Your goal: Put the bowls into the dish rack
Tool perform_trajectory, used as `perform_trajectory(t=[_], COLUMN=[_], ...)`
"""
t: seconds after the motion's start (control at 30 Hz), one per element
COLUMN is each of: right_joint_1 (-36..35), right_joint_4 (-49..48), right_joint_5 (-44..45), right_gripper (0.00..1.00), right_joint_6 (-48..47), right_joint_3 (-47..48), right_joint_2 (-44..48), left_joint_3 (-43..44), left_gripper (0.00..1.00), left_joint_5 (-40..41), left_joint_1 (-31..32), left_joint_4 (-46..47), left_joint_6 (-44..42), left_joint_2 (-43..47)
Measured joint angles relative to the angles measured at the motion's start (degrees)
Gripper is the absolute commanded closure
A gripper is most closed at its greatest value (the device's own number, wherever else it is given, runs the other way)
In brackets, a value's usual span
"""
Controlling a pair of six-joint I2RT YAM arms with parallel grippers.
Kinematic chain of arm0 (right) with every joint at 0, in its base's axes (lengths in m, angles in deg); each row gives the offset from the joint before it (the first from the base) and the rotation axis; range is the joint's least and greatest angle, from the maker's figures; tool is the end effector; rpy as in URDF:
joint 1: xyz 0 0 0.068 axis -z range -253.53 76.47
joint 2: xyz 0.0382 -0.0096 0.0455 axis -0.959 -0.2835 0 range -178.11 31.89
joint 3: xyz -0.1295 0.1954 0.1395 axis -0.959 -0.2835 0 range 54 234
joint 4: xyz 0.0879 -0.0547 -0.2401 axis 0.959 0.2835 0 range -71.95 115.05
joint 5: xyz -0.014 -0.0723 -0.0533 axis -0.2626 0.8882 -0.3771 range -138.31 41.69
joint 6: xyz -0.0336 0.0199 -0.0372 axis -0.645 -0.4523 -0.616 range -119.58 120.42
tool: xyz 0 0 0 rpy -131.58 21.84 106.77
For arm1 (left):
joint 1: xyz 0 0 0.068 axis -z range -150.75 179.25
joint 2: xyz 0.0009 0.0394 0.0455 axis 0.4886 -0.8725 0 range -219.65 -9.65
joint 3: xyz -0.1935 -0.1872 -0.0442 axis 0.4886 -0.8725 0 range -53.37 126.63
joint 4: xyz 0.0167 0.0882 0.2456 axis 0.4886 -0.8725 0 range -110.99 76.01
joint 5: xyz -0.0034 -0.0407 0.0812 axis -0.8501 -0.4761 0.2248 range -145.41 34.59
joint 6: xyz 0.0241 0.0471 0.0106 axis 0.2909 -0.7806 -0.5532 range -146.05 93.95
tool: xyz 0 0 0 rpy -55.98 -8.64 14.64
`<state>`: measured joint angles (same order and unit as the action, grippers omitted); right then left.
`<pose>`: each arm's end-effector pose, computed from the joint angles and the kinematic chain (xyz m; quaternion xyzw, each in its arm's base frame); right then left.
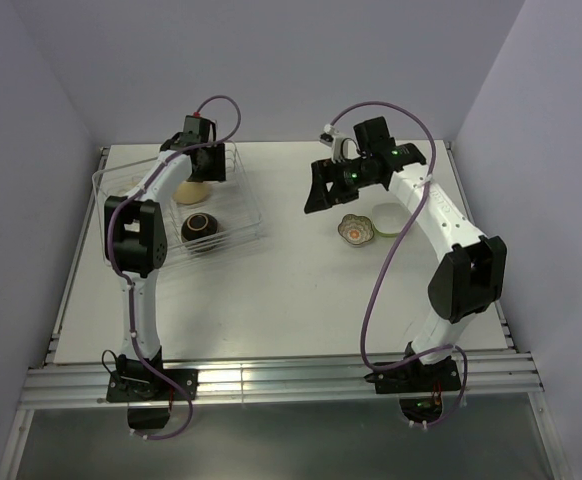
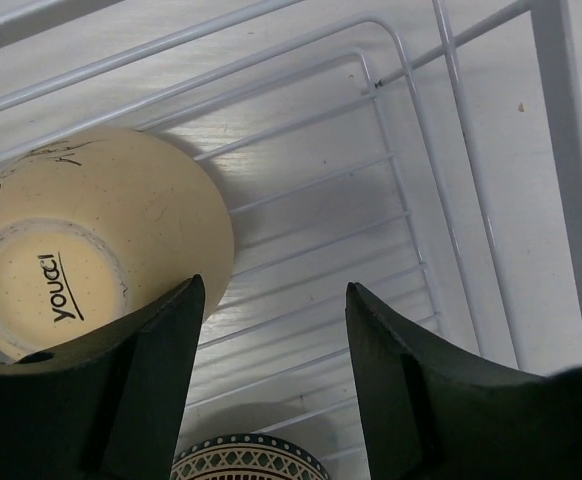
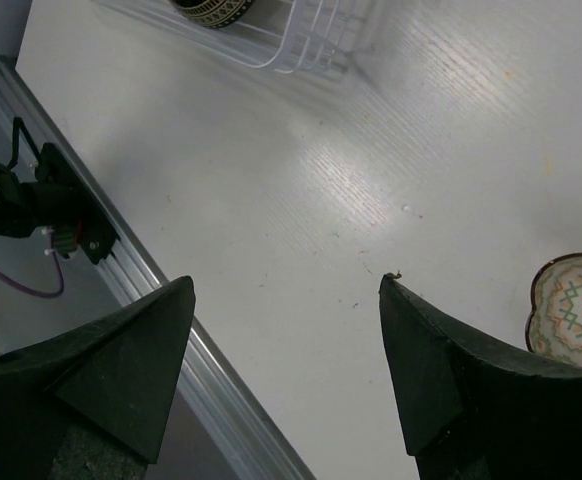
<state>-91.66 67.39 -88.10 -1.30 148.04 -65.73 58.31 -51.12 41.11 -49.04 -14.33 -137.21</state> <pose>0.3393 0.1350 0.3388 -0.2602 0.8595 0.3620 0.2498 0.4920 -0.1005 0.2284 -0.0113 0.9418 -0.0337 0.3342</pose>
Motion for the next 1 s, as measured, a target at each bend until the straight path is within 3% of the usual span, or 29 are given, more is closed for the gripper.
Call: perform_trajectory(t=[0.07, 0.17, 0.27, 0.3, 0.4, 0.67, 1.0], right_joint_1=[0.74, 2.67, 5.77, 7.37, 12.83, 26.45, 31.15], right_joint_4=[0.09, 0.85, 2.16, 2.69, 4.04, 7.72, 7.80], right_joint_5=[0.26, 0.79, 1.42, 1.75, 2.84, 9.79, 17.03], right_gripper=[0.19, 0.20, 0.21, 0.22, 0.23, 0.36, 0.38], right_joint_6=[-0.07, -0.46, -1.51, -2.08, -3.87, -8.61, -9.73], right_joint_3=[0.00, 0.00, 0.00, 0.00, -0.02, -0.52, -0.48], right_joint_2=[-0.02, -0.02, -0.02, -0.02, -0.02, -3.50, -12.57], left_joint_3=[0.07, 0.48, 0.46, 0.44, -1.51, -7.37, -22.67], left_gripper=[0.33, 0.21, 0.20, 0.12, 0.03, 0.01, 0.00], left_joint_5=[-0.85, -3.52, -8.81, -10.58, -16.68, -32.15, -35.08], left_joint_1=[0.00, -0.04, -0.20, -0.26, -0.44, -1.49, -2.16], left_joint_4=[-0.15, -0.68, -1.31, -1.27, -0.13, 3.98, 1.99], left_joint_6=[-0.09, -0.66, -2.12, -2.73, -4.50, -6.60, -8.13], left_joint_2=[0.02, 0.39, 3.06, 4.33, 11.87, 32.50, 36.76])
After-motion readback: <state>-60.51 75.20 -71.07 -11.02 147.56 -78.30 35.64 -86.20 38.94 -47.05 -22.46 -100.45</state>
